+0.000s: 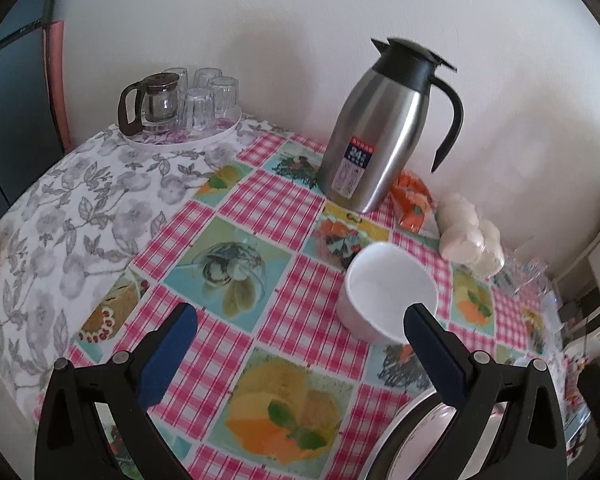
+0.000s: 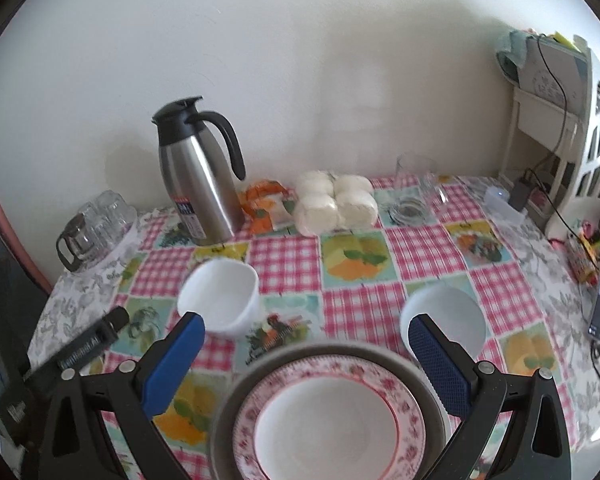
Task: Organize plates and bowls
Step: 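Withdraw the right tool from the basin toward the white square bowl, then grasp the white square bowl rim with the right tool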
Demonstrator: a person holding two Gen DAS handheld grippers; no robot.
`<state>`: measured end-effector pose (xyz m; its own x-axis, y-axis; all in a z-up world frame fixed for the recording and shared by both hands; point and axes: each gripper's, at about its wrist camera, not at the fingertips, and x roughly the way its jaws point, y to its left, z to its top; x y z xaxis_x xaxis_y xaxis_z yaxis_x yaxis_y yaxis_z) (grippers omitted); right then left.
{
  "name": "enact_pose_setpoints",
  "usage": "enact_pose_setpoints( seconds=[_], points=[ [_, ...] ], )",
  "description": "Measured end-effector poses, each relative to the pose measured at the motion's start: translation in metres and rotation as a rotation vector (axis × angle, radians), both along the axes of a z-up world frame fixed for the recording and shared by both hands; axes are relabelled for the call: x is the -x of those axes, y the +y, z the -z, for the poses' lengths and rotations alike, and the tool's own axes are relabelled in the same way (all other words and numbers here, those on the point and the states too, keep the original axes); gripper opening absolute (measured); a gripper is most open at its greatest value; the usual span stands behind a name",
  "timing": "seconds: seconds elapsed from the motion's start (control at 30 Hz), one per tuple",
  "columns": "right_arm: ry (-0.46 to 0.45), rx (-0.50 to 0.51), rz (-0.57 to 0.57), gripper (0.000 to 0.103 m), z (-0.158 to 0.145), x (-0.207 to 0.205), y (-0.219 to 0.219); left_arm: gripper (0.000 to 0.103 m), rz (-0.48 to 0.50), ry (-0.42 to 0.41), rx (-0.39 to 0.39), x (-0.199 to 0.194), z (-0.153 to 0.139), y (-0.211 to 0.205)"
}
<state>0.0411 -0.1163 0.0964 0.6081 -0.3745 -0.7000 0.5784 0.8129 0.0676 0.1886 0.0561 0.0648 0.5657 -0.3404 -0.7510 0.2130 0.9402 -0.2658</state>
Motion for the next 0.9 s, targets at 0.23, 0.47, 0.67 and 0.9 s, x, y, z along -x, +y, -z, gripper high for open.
enact_pose_setpoints(
  seconds=[0.23,0.47,0.67,0.9],
  points=[
    [0.015,0.044,-0.033,0.103,-0.019,-0.037,0.008,0.103,0.009,-0.005,0.097,-0.011,0.001,0.005],
    [0.079,0.024,-0.042,0.103,-0.01,-0.074,0.013,0.103,0.038,0.021,0.137,-0.027,0.011,-0.002],
    [0.137,-0.042,0.02,0.103,0.016,-0.095,-0.002,0.103,0.052,0.065,0.147,-0.043,0.023,-0.012],
    [0.192,-0.063,0.066,0.103,0.045,-0.116,-0.019,0.102,0.051,0.12,0.128,-0.06,0.044,-0.025]
  ],
)
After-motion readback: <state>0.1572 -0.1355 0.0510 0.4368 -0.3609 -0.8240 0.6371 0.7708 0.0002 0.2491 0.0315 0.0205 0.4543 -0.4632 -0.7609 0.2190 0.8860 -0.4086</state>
